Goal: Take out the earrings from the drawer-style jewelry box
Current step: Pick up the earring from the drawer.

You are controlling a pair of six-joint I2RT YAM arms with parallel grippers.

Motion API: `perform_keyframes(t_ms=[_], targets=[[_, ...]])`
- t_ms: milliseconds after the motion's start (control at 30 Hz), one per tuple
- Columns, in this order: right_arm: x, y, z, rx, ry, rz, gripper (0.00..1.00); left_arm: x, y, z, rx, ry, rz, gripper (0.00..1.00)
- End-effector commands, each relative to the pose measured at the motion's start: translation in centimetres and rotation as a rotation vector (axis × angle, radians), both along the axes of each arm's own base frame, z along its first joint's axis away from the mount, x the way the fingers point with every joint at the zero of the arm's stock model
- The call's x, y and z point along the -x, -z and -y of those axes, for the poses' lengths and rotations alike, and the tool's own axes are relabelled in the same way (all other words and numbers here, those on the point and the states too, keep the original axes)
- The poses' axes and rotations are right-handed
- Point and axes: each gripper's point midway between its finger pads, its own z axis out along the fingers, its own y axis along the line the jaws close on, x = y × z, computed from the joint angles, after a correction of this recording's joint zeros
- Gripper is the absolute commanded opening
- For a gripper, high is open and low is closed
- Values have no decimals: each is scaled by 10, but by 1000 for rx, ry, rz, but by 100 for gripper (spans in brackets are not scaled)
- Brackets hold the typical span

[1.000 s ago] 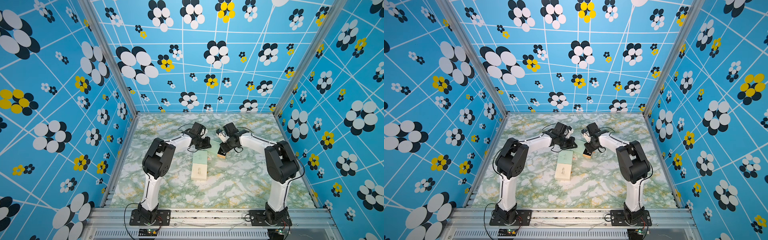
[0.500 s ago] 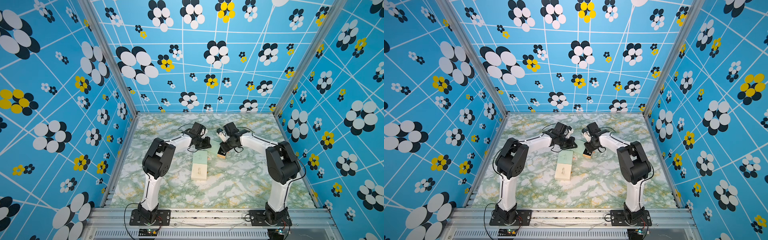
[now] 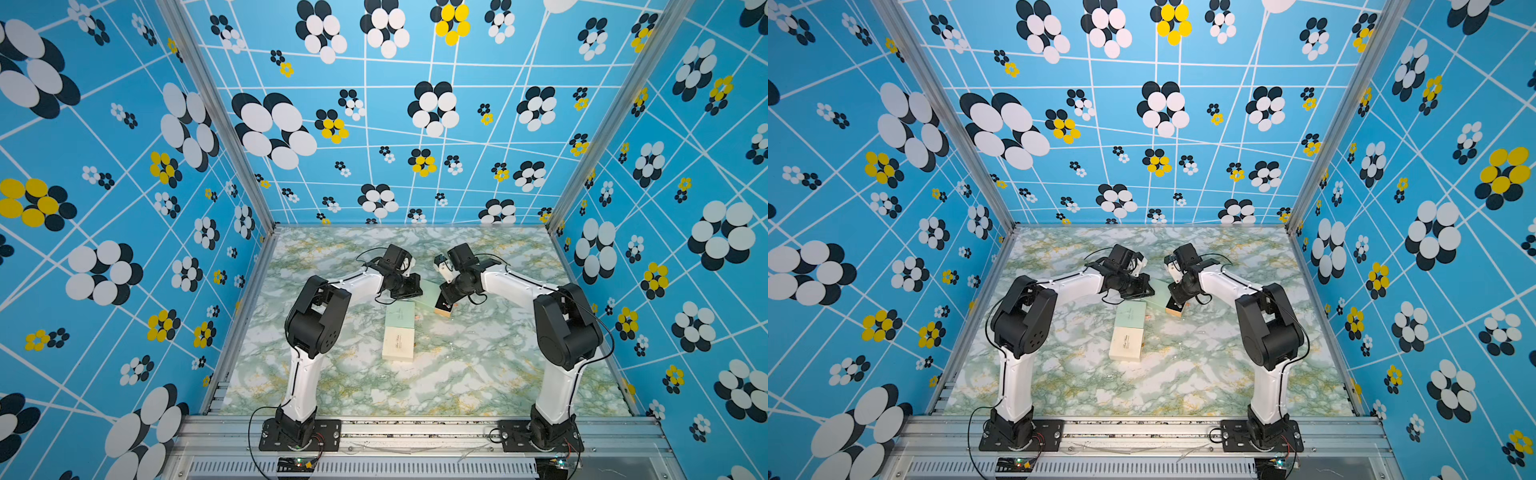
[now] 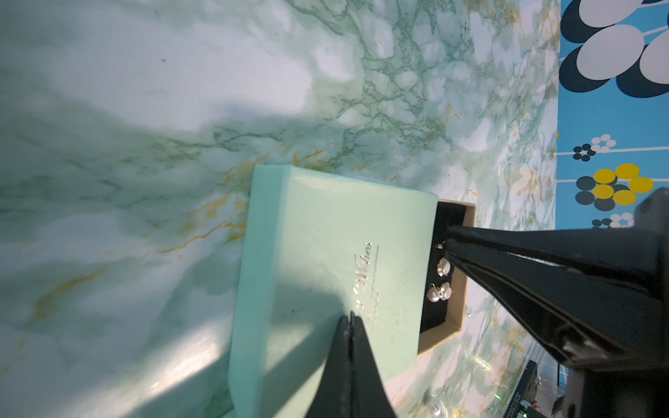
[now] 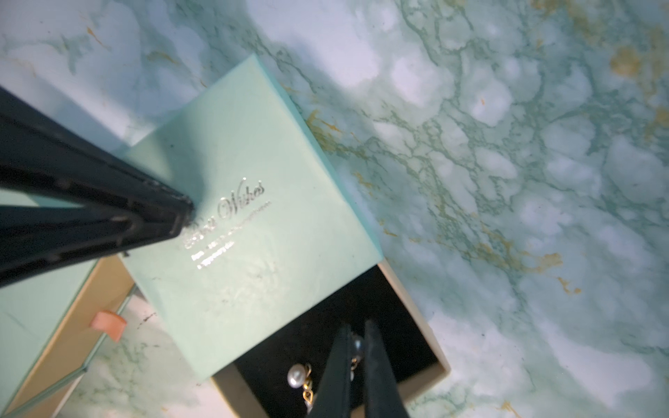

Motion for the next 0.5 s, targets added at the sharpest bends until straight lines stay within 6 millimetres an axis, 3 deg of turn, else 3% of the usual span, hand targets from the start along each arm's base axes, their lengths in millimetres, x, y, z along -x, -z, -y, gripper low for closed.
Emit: perform_keyframes(t_ms=[0,467], targets=[[3,-13,-2,-15,15,-1,0,12,20,-19,-78,-14,-66,0],[7,-5,-6,51,27,-35,0,12,20,-19,-78,-14,-69,0]])
